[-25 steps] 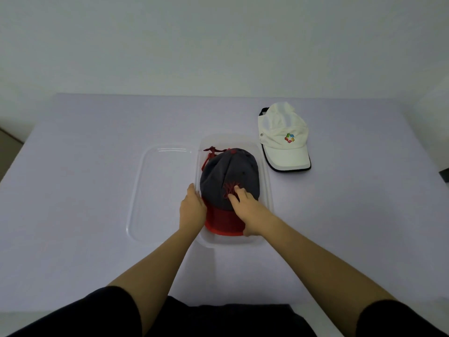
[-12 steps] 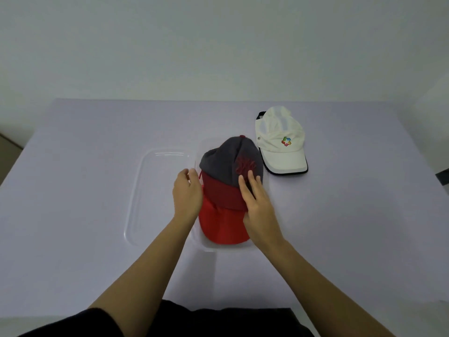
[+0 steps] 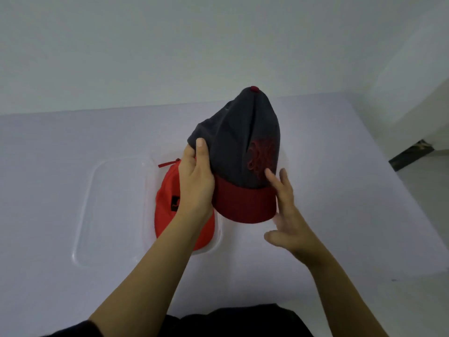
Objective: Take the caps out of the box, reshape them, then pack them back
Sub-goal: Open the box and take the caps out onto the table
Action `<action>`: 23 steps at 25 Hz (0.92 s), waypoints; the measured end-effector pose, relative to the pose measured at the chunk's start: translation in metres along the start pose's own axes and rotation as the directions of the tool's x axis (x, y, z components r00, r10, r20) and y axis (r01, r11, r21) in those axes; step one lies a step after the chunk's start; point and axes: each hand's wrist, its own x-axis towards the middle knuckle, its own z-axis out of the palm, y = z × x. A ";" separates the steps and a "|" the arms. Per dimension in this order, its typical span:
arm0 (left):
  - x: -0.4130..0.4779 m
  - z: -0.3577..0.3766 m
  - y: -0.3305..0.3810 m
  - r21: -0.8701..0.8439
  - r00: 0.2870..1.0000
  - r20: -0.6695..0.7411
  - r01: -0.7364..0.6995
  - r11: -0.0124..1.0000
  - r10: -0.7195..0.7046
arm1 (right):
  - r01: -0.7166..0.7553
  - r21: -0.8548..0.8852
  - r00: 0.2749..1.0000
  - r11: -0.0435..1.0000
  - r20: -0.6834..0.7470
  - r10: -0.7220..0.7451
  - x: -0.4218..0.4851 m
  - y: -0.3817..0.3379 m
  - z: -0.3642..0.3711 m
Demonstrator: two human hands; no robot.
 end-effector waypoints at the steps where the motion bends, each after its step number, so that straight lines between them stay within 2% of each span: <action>1: -0.002 0.007 -0.008 0.019 1.000 0.004 -0.004 1.000 0.004 | -0.070 0.234 0.995 0.970 -0.050 0.084 -0.005 0.005 -0.012; 2: -0.005 0.009 -0.012 0.025 1.000 0.008 0.007 1.000 -0.008 | -0.124 0.342 0.974 0.931 -0.136 0.180 -0.007 0.009 -0.017; 3: -0.007 0.010 -0.026 0.036 0.999 0.017 0.040 0.999 -0.041 | -0.178 0.364 0.938 0.914 -0.218 0.270 -0.008 0.014 -0.023; 5: -0.014 0.017 -0.062 0.055 0.984 0.036 0.173 0.983 -0.175 | -0.314 0.275 0.874 0.909 -0.291 0.390 -0.010 0.031 -0.034; 6: -0.021 0.027 -0.079 0.061 0.965 0.030 0.259 0.964 -0.261 | -0.377 0.246 0.856 0.893 -0.275 0.438 -0.013 0.043 -0.043; 8: -0.030 0.037 -0.111 0.086 0.919 -0.076 0.392 0.916 -0.386 | -0.460 0.233 0.836 0.857 -0.213 0.506 -0.017 0.066 -0.052; 10: -0.034 0.040 -0.131 0.132 0.885 -0.236 0.439 0.889 -0.402 | -0.507 0.194 0.817 0.840 -0.202 0.540 -0.019 0.088 -0.050; 12: -0.032 0.039 -0.143 0.198 0.882 -0.318 0.420 0.886 -0.347 | -0.529 0.051 0.820 0.847 -0.228 0.525 -0.016 0.109 -0.043; 14: -0.027 0.038 -0.158 0.312 0.900 -0.307 0.403 0.860 -0.311 | -0.511 -0.092 0.843 0.855 -0.248 0.477 -0.010 0.128 -0.036; 17: -0.016 0.039 -0.180 0.565 0.910 -0.202 0.409 0.717 -0.361 | -0.471 -0.235 0.874 0.850 -0.255 0.414 0.002 0.148 -0.031; 19: -0.010 0.039 -0.186 0.718 0.935 -0.132 0.319 0.619 -0.329 | -0.453 -0.300 0.886 0.840 -0.260 0.385 0.009 0.156 -0.029; 21: -0.004 0.037 -0.189 0.802 0.949 -0.075 0.239 0.547 -0.306 | -0.451 -0.352 0.888 0.820 -0.269 0.372 0.014 0.158 -0.028; 23: -0.003 0.035 -0.186 0.829 0.945 -0.019 0.197 0.523 -0.326 | -0.450 -0.371 0.887 0.812 -0.285 0.362 0.014 0.157 -0.025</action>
